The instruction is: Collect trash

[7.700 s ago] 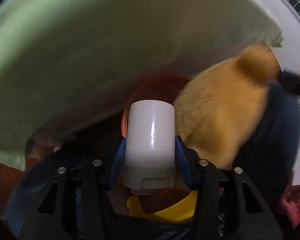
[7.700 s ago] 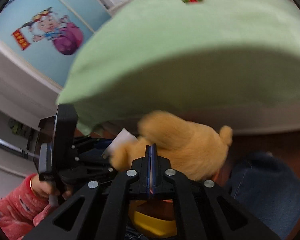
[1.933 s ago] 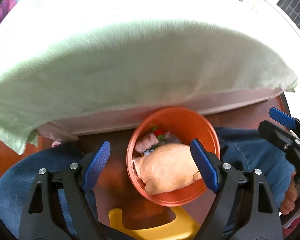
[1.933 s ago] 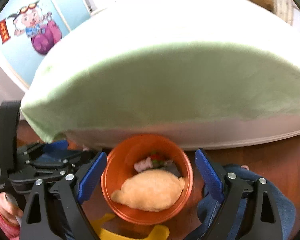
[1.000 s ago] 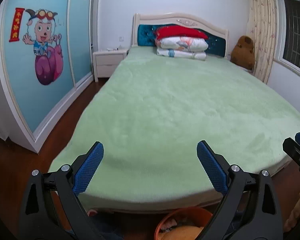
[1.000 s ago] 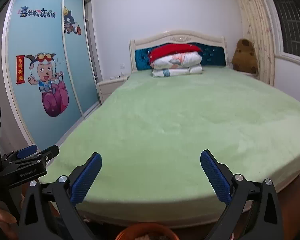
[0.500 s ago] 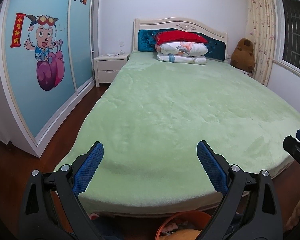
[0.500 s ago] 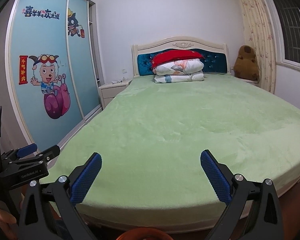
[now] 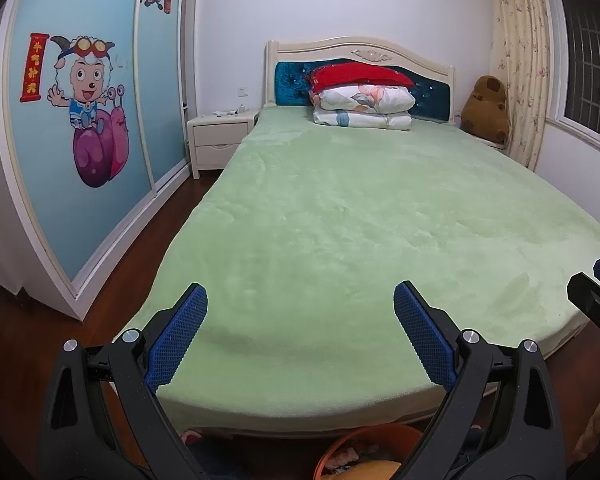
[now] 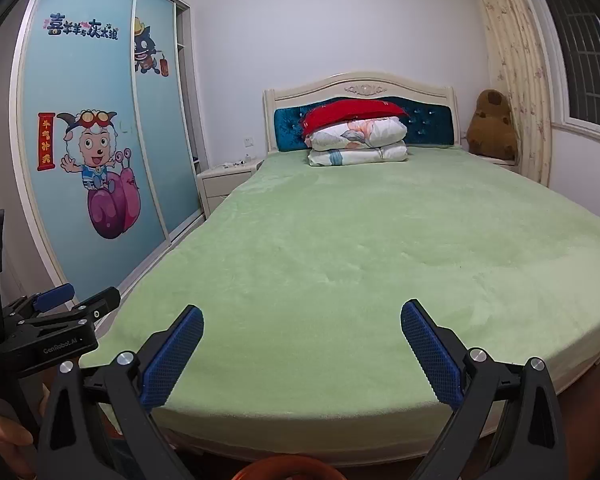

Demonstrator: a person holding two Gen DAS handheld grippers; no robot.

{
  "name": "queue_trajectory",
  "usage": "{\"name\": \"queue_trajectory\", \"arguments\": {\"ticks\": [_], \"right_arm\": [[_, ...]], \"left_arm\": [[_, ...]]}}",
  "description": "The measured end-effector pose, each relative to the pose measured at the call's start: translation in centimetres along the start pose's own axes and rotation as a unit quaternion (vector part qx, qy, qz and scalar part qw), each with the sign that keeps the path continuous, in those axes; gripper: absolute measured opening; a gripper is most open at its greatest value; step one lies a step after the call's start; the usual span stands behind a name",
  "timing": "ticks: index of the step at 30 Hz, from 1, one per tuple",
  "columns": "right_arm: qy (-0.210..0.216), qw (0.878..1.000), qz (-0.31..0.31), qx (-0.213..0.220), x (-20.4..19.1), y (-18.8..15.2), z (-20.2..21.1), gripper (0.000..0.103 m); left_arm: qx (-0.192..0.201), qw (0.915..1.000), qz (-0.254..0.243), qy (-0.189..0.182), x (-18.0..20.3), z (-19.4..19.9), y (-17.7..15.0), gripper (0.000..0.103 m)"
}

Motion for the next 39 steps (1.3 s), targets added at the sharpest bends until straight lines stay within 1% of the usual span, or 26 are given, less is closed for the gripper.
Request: {"name": "queue_trajectory", "arguments": {"ticks": [13, 27, 39], "right_arm": [[0.003, 1.0, -0.002, -0.008, 0.2, -0.3, -0.5, 0.097], [0.001, 1.0, -0.004, -0.012, 0.0, -0.6, -0.7, 0.097], [0.001, 1.0, -0.007, -0.017, 0.1, -1.0, -1.2, 0.097]], "left_arm": [[-0.003, 1.0, -0.002, -0.002, 0.3, 0.1, 0.0, 0.092], [0.003, 1.0, -0.002, 0.003, 0.2, 0.1, 0.1, 0.092], [-0.004, 1.0, 0.003, -0.001, 0.4, -0.2, 0.0, 0.092]]}}
Point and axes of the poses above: each gripper's, at about its wrist camera, not at the fingertips, and z roughly against the way its jaws point, x to its right, y to its top, the point moved 3 cm from there along -z, roughly the way its jaws point, and after that the axes turned 6 degrees about z, right-handed, at the moved point
